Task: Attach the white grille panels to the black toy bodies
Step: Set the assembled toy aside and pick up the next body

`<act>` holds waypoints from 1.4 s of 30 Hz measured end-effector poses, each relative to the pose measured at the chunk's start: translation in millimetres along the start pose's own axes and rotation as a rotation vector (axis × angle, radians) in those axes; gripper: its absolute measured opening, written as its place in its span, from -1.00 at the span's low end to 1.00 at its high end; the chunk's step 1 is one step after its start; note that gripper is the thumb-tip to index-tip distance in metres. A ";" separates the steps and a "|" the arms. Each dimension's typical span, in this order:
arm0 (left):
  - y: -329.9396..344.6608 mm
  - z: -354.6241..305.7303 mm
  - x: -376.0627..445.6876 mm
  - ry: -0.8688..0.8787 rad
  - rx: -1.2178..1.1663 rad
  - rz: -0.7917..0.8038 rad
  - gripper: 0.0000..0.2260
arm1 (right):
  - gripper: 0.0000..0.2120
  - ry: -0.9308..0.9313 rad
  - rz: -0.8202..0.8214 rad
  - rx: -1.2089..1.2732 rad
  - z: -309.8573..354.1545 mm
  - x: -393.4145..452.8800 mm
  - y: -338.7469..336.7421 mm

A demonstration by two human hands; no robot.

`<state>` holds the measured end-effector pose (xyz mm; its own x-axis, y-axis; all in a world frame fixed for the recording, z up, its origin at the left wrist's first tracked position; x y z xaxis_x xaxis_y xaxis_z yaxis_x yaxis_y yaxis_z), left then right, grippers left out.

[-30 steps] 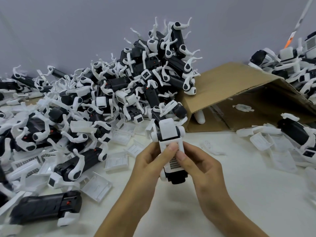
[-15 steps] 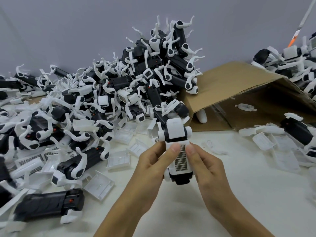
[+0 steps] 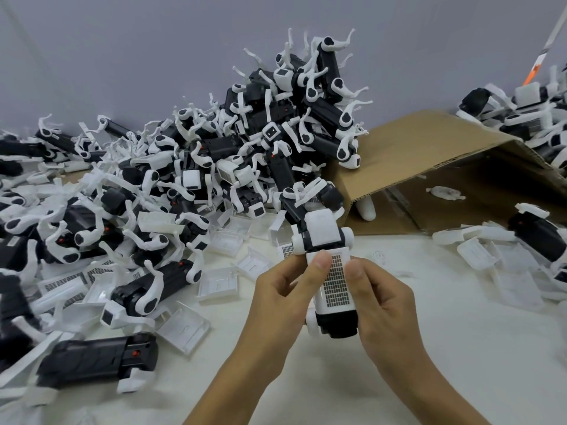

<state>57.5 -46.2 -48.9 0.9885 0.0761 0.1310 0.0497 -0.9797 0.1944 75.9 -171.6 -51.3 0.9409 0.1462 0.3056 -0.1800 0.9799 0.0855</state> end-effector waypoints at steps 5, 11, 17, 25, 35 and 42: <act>0.1 0.1 1.3 0.011 0.010 0.009 -0.66 | -0.74 -0.055 -0.018 -0.073 1.9 -1.1 -1.6; -1.6 -1.3 0.2 0.069 -0.045 0.046 -0.76 | -0.77 -0.112 -0.037 -0.100 4.2 -3.2 -5.6; -3.7 5.7 2.5 0.004 -0.062 0.051 -0.74 | -0.78 0.013 -0.005 -0.074 -2.5 -1.3 -4.1; -1.0 10.9 4.1 0.004 -0.074 0.035 -0.75 | -0.74 0.090 0.056 -0.030 -3.3 5.3 -11.6; -3.7 11.4 7.2 -0.017 -0.137 -0.070 -0.74 | -0.84 0.073 0.064 -0.108 -8.1 3.5 -8.6; -4.0 12.9 5.7 -0.005 -0.086 -0.175 -0.62 | -0.78 0.156 0.095 -0.126 -6.0 2.3 -10.1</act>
<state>64.8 -44.3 -61.5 0.9664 0.2432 0.0832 0.2091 -0.9320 0.2961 81.6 -180.4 -57.2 0.9561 0.2486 0.1551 -0.2424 0.9684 -0.0584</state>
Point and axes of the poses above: each hand's wrist, its own x-axis towards the middle knuckle, its own y-axis out of the palm, z = x × y, the point moved 2 cm from there along x, towards the middle knuckle, and after that the axes turned 2 degrees about y, right-handed, at the moved point
